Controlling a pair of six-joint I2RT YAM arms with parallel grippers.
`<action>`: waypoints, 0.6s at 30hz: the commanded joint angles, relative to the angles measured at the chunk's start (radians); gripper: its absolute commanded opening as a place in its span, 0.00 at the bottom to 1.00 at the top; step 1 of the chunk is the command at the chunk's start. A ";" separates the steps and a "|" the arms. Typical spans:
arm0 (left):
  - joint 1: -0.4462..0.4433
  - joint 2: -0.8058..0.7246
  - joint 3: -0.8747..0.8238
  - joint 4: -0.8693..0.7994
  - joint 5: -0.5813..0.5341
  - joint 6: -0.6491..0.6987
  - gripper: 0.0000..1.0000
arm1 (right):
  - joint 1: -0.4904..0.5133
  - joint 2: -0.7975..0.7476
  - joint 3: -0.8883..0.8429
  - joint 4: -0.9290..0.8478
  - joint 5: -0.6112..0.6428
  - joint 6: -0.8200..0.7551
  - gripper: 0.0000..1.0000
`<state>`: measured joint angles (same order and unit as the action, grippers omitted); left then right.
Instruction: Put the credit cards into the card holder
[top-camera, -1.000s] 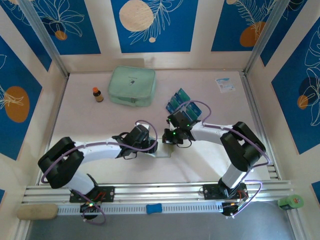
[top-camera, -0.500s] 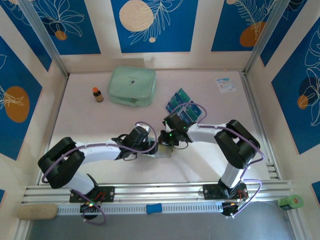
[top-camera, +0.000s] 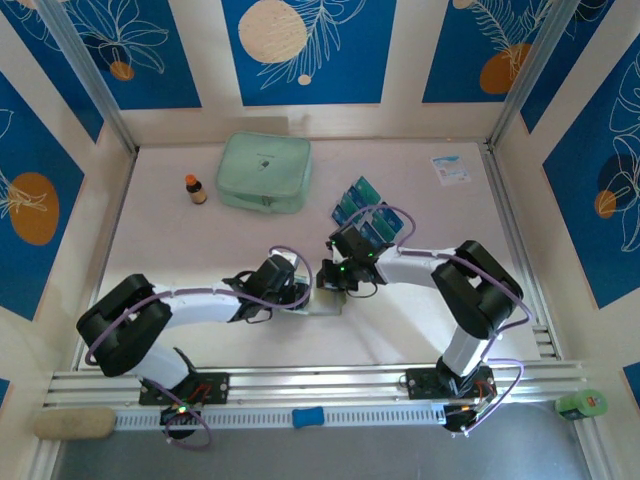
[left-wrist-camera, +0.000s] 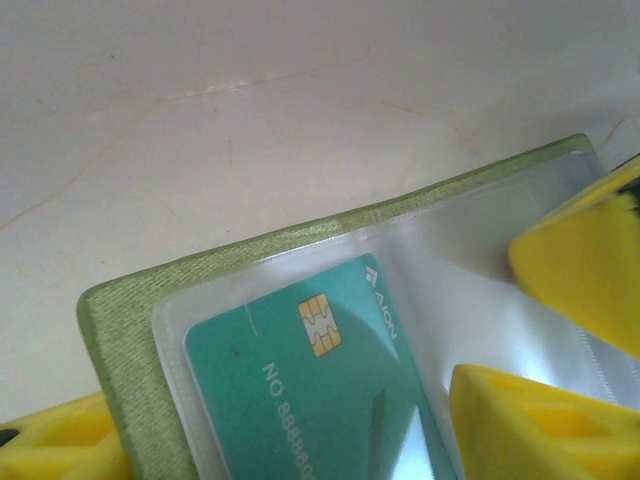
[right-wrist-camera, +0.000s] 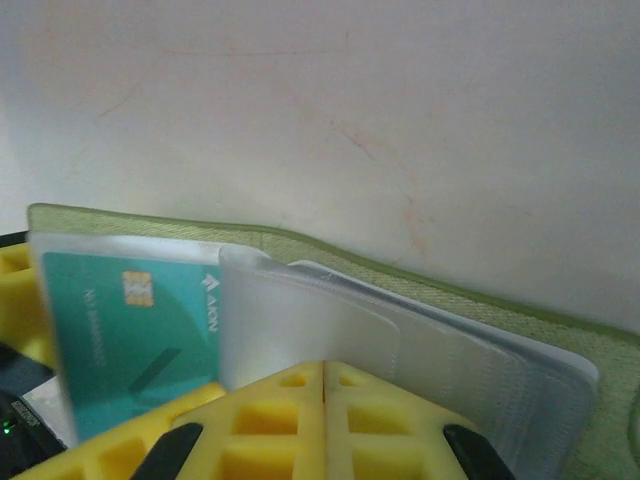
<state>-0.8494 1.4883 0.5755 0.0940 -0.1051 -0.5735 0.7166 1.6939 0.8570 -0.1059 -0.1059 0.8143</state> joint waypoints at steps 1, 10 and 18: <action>-0.010 0.030 -0.023 0.015 0.035 0.003 0.63 | -0.010 -0.072 -0.001 -0.038 -0.006 0.013 0.14; -0.010 0.030 -0.034 0.029 0.032 -0.005 0.62 | -0.016 -0.085 -0.049 -0.012 0.016 0.048 0.35; -0.012 0.023 -0.035 0.026 0.029 -0.002 0.63 | -0.016 -0.015 -0.046 0.047 -0.049 0.054 0.37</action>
<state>-0.8494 1.4891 0.5632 0.1165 -0.1131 -0.5735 0.7044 1.6516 0.8154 -0.0910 -0.1028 0.8577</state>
